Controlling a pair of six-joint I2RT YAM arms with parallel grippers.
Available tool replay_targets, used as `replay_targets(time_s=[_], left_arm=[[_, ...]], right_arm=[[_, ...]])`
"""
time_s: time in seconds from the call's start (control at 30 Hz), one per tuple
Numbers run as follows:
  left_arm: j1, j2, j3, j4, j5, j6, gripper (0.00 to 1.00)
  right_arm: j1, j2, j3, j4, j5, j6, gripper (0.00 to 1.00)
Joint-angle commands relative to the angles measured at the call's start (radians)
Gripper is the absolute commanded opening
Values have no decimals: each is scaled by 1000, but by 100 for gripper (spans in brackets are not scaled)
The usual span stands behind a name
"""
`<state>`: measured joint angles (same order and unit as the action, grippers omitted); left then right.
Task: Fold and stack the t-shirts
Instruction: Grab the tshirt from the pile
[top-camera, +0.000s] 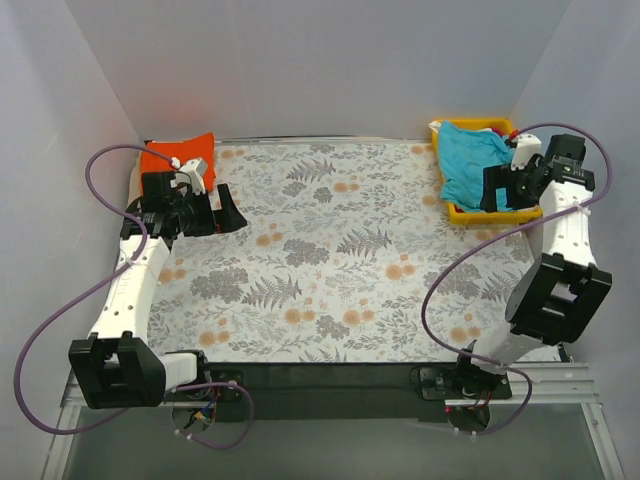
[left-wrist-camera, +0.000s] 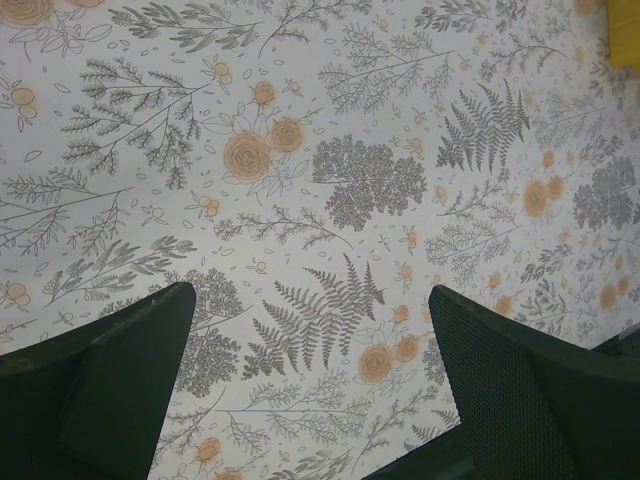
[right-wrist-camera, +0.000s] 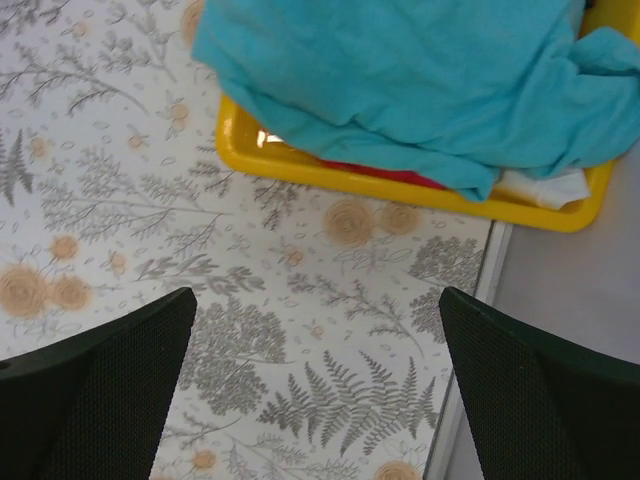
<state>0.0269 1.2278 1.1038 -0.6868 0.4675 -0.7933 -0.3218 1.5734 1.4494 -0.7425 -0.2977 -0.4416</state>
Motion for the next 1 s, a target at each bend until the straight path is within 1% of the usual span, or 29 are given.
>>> replay_targets(time_s=[0.0, 0.13, 0.17, 0.23, 0.3, 0.4, 0.5, 0.67, 0.77, 0.8, 0.87, 0.9, 0.97], left_arm=[[1, 10, 39, 0, 37, -24, 98], [1, 27, 33, 1, 30, -21, 98], [2, 30, 31, 1, 25, -15, 98], [2, 35, 28, 0, 19, -12, 98], [2, 47, 30, -10, 5, -6, 98], [1, 68, 37, -23, -10, -3, 98], [2, 82, 34, -25, -13, -3, 98], [2, 108, 30, -17, -12, -9, 98], [2, 128, 36, -19, -15, -14, 98], [2, 133, 41, -19, -16, -14, 98], [1, 140, 42, -20, -17, -15, 98], [2, 142, 45, -22, -17, -15, 98], [1, 147, 47, -23, -16, -15, 98]], right_arm=[[-49, 117, 123, -11, -66, -3, 95], [-82, 255, 282, -5, -78, 24, 93], [-83, 310, 314, -3, -81, 33, 93], [-82, 359, 370, 0, -89, 43, 91], [-82, 433, 451, 9, -109, 63, 91], [-82, 533, 572, 9, -119, 95, 88], [-79, 614, 659, 9, -133, 118, 87], [-48, 695, 710, 32, -126, 129, 85], [-30, 737, 710, 66, -92, 135, 80], [-26, 747, 713, 71, -84, 135, 74], [-19, 769, 715, 86, -64, 135, 68], [-17, 774, 715, 91, -46, 142, 59], [-17, 775, 712, 94, -37, 147, 48]])
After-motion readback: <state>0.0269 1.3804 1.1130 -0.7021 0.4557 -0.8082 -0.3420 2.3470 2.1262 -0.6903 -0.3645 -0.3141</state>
